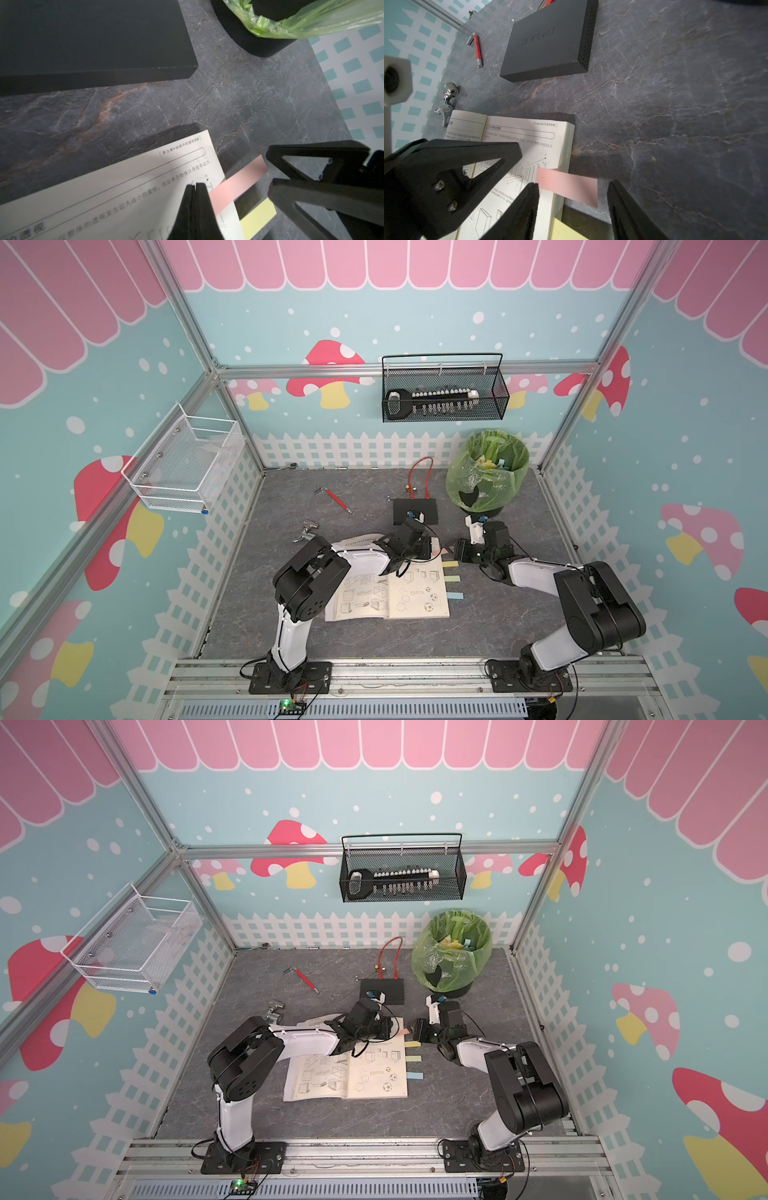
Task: Peel off the used sticky note
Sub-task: Tear off the note from the book.
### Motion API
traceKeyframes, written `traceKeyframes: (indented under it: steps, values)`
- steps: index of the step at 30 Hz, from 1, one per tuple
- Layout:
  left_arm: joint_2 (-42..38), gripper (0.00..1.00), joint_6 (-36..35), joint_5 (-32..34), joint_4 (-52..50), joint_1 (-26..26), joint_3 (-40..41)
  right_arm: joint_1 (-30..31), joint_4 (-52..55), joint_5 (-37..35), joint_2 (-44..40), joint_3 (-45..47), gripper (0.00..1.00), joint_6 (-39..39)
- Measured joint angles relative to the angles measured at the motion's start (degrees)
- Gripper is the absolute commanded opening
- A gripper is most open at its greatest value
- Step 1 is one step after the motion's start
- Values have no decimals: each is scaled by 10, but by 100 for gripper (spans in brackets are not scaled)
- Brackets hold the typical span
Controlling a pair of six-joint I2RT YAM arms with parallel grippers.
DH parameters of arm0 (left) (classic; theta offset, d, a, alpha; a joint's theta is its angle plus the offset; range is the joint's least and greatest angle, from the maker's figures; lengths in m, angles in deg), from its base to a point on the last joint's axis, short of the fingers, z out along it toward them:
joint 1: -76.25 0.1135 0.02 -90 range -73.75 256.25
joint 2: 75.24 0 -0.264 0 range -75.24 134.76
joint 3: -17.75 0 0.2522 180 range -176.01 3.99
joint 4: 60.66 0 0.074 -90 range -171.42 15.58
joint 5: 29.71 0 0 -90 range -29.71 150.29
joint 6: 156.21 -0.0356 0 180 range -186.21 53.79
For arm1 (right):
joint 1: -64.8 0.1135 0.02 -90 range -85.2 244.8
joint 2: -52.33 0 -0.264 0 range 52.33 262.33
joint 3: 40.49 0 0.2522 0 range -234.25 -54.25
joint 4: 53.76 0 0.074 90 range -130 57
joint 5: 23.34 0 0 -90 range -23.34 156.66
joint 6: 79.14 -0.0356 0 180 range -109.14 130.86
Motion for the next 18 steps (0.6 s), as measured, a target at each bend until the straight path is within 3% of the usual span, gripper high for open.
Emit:
traceKeyframes:
  steps: [9,15,18]
  values:
    - [26,0,0,2,0,1,-11,0,-21,8,43,0,52,0]
    - [31,0,0,2,1,1,-17,0,-47,27,57,-1,40,-9]
    - [31,0,0,2,2,1,-17,0,-56,36,64,-2,28,-14]
